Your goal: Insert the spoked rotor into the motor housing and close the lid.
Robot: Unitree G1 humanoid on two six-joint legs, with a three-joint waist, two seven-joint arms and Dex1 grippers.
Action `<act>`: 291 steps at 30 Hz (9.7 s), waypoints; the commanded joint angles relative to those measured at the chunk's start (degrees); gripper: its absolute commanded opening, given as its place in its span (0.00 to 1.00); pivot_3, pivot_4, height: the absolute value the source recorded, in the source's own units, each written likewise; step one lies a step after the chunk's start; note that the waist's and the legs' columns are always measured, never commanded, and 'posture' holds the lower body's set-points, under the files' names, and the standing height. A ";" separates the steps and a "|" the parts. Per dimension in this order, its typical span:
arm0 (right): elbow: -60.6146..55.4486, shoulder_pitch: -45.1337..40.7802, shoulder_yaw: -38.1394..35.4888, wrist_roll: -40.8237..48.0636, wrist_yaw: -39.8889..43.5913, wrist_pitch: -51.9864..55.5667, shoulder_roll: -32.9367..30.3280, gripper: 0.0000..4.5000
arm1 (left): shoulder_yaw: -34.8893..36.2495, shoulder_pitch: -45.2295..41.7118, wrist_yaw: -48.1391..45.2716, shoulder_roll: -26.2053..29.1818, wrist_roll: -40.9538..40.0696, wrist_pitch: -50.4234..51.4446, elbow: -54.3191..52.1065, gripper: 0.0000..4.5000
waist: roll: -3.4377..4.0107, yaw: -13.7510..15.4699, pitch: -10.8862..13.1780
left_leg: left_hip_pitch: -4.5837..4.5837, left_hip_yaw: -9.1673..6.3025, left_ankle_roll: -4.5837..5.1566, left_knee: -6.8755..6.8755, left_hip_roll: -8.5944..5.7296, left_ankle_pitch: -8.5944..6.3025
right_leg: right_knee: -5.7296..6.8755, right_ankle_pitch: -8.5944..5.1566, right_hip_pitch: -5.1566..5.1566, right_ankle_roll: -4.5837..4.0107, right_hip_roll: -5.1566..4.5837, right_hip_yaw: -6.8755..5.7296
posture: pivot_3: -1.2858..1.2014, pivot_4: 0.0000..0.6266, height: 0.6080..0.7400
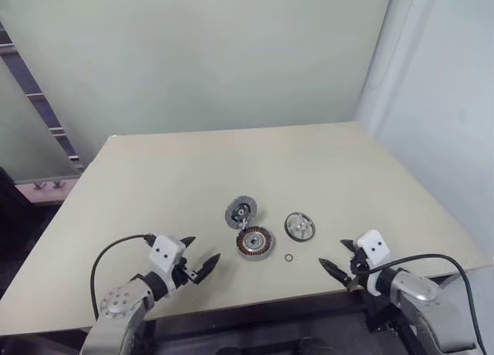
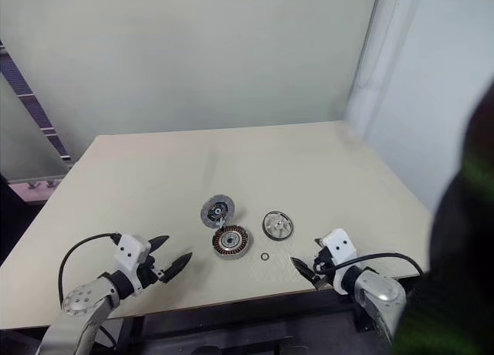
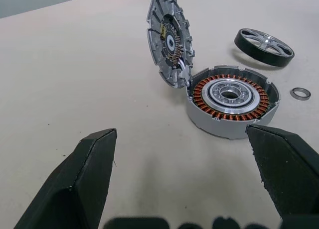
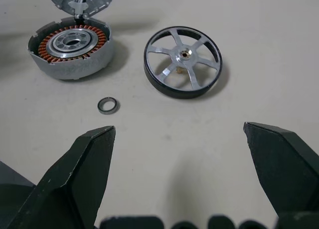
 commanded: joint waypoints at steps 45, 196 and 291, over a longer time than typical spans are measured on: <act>7.92 -11.57 11.44 -1.81 -7.14 7.33 10.81 1.00 | -6.54 -0.59 -4.32 -0.60 1.06 1.56 1.45 0.99 | -0.04 -0.01 0.00 | -0.33 0.07 0.22 -0.02 0.03 0.13 | 0.05 0.01 -0.29 0.00 0.03 0.00 | 0.52 0.00 1.00; 40.61 -35.38 21.23 -15.12 -1.31 -1.03 24.85 0.18 | -2.53 -5.09 -5.26 2.41 1.21 0.99 3.84 1.00 | 0.01 -0.26 -0.05 | 0.15 -0.04 0.26 -0.14 0.03 0.16 | 0.22 0.03 0.18 -0.01 0.14 0.00 | 0.52 0.00 1.00; 40.49 -36.84 -14.68 10.12 -14.94 20.25 25.12 0.99 | -4.81 -8.48 -6.94 1.51 1.86 0.14 6.94 1.00 | 0.09 -0.34 -0.05 | 0.08 -0.03 0.28 -0.29 0.02 0.17 | 0.17 0.03 0.11 0.00 0.17 0.06 | 0.52 0.00 1.00</act>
